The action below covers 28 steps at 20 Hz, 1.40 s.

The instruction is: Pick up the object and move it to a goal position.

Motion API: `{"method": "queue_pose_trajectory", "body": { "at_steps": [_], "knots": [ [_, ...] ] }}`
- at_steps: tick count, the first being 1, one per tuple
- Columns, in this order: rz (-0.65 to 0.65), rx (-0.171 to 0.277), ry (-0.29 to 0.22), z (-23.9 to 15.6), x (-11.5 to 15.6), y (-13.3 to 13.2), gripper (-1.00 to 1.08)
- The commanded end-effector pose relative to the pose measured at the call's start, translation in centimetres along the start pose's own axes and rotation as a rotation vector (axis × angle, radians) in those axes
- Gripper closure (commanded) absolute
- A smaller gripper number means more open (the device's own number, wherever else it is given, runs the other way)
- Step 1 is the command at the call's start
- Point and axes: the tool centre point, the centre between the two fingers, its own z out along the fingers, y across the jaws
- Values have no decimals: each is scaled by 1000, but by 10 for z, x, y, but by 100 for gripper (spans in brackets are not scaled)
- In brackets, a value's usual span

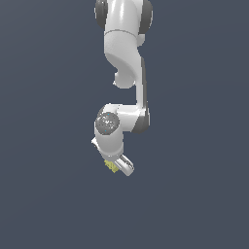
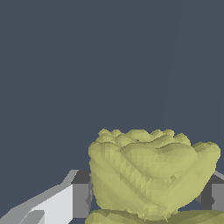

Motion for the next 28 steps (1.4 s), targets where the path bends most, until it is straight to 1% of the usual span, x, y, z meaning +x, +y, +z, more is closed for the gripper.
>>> {"method": "queue_pose_trajectory", "body": {
  "at_steps": [1, 5, 9, 28],
  "knots": [
    [0, 1, 1, -9, 1, 1, 108],
    [0, 1, 1, -33, 3, 4, 108],
    [1, 1, 1, -68, 7, 9, 108],
    [2, 1, 1, -280, 29, 37, 108]
  ]
}}
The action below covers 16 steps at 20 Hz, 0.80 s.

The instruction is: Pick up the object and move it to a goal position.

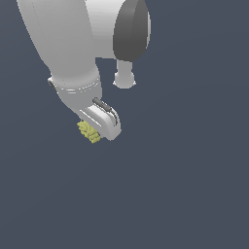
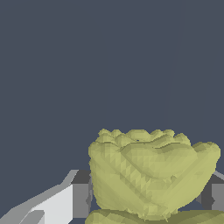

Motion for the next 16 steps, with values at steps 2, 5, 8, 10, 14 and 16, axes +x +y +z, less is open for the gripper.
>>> {"method": "queue_pose_trajectory", "body": {
  "at_steps": [2, 5, 8, 10, 14, 16],
  "knots": [
    [-1, -1, 0, -36, 4, 4, 108],
    [-1, -1, 0, -61, 8, 7, 108],
    [-1, -1, 0, -81, 10, 8, 108],
    [-1, -1, 0, -91, 12, 9, 108],
    [-1, -1, 0, -105, 14, 10, 108],
    [-1, -1, 0, -110, 15, 11, 108]
  ]
}}
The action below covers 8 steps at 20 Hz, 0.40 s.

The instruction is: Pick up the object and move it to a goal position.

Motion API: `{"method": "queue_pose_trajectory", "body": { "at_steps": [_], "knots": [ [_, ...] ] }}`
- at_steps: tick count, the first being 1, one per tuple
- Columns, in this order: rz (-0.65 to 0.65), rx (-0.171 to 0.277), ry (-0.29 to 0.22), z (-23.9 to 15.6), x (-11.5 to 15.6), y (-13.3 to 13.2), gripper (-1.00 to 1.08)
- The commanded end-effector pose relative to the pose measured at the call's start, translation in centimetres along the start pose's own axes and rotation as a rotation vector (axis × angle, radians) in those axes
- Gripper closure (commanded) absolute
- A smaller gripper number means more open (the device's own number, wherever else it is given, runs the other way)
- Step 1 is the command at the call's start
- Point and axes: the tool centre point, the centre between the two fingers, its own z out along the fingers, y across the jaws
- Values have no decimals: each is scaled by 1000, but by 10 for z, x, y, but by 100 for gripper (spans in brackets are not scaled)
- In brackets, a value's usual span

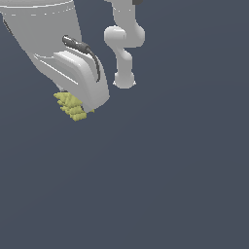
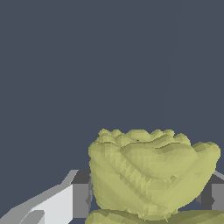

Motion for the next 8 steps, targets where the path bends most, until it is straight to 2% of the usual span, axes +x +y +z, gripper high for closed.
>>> {"method": "queue_pose_trajectory", "body": {
  "at_steps": [1, 8],
  "knots": [
    [0, 0, -1, -6, 1, 0, 108],
    [0, 0, -1, -11, 2, 1, 108]
  ]
}}
